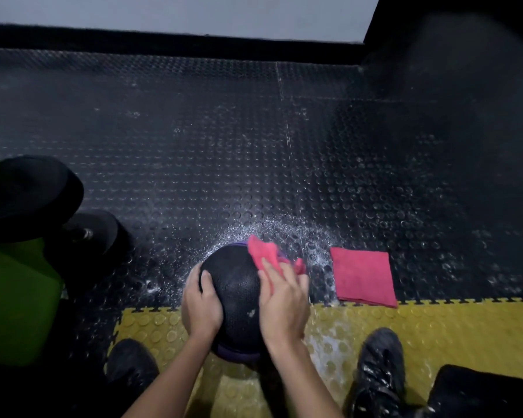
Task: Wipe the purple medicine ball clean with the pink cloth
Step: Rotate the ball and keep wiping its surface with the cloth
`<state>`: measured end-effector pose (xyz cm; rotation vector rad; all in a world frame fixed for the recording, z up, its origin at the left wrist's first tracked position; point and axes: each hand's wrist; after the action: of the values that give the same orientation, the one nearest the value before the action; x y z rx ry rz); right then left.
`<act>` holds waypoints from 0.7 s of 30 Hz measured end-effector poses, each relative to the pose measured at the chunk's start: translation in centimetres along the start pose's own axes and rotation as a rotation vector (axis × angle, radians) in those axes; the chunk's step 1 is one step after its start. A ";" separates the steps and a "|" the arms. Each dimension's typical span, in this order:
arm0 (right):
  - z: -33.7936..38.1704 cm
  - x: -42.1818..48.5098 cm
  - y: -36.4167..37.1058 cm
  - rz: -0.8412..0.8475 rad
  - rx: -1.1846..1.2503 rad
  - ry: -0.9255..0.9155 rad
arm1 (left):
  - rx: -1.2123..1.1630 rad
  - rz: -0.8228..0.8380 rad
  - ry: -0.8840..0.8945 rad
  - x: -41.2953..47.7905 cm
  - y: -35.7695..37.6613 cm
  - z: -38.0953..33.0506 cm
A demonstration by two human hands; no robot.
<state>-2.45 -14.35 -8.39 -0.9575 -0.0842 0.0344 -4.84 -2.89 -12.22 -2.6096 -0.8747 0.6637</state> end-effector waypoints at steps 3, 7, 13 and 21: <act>-0.8 0.3 0.1 0.024 -0.047 -0.212 | -0.047 -0.026 -0.021 0.4 -0.7 0.3; -3.3 2.4 -0.3 0.152 0.140 0.196 | -0.066 -0.031 -0.030 0.5 -0.9 0.2; 1.8 0.0 0.5 0.027 -0.033 -0.093 | -0.024 -0.065 -0.056 0.1 -0.6 0.3; -3.3 3.4 -0.5 0.202 0.105 0.215 | -0.083 -0.071 -0.085 0.6 -0.8 0.2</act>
<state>1.18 -17.09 -9.68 -0.8572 0.2113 0.1204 -4.91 -1.89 -12.20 -2.6251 -1.0370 0.7389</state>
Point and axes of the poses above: each hand's wrist, its own x-axis towards the middle knuckle, its own y-axis out of the palm, z = x × y, and after that the axes turned 11 degrees about z, right-handed
